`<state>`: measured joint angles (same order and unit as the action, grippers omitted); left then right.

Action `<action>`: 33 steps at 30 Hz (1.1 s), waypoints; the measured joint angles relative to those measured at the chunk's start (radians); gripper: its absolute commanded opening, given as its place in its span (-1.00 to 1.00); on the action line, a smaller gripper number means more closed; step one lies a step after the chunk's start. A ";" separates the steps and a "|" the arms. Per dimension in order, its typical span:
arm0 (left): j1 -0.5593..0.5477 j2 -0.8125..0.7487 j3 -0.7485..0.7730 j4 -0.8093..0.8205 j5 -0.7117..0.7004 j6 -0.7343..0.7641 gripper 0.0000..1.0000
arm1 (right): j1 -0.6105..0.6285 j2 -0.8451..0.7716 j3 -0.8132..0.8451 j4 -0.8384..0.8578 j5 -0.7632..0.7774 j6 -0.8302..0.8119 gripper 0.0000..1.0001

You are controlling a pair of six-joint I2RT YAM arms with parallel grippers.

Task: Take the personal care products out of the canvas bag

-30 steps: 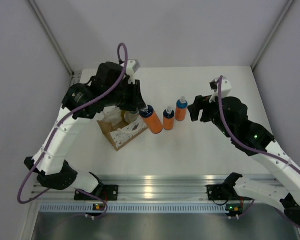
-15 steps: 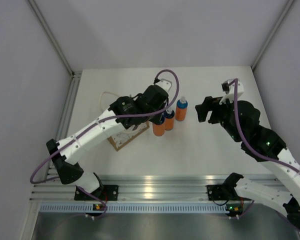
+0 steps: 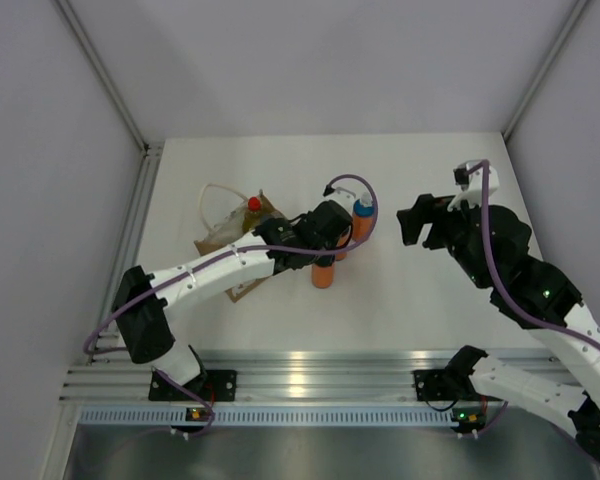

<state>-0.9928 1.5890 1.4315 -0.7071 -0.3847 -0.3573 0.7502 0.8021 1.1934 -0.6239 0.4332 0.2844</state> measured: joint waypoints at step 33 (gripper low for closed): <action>-0.009 -0.061 0.095 0.093 -0.140 0.024 0.97 | 0.000 -0.035 0.000 -0.017 0.018 0.009 0.54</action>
<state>-1.0016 1.5284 1.5269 -0.6144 -0.5247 -0.3328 0.7502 0.7673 1.1931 -0.6407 0.4511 0.2932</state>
